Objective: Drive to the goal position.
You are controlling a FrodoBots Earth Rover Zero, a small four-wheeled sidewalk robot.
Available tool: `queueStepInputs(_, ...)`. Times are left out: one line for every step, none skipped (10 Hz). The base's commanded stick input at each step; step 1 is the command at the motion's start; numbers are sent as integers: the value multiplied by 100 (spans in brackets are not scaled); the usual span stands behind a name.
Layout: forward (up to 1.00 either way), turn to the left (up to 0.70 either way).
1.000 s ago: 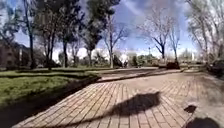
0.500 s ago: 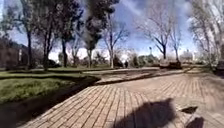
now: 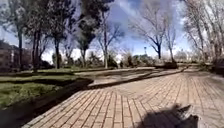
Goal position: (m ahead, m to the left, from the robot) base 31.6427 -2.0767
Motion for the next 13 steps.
queueStepInputs(100, -40)
queueStepInputs(100, -40)
queueStepInputs(100, -40)
queueStepInputs(100, -40)
queueStepInputs(100, -40)
queueStepInputs(100, -40)
queueStepInputs(100, -40)
queueStepInputs(100, -40)
queueStepInputs(100, -40)
queueStepInputs(100, -40)
queueStepInputs(100, -40)
queueStepInputs(100, -40)
queueStepInputs(100, -40)
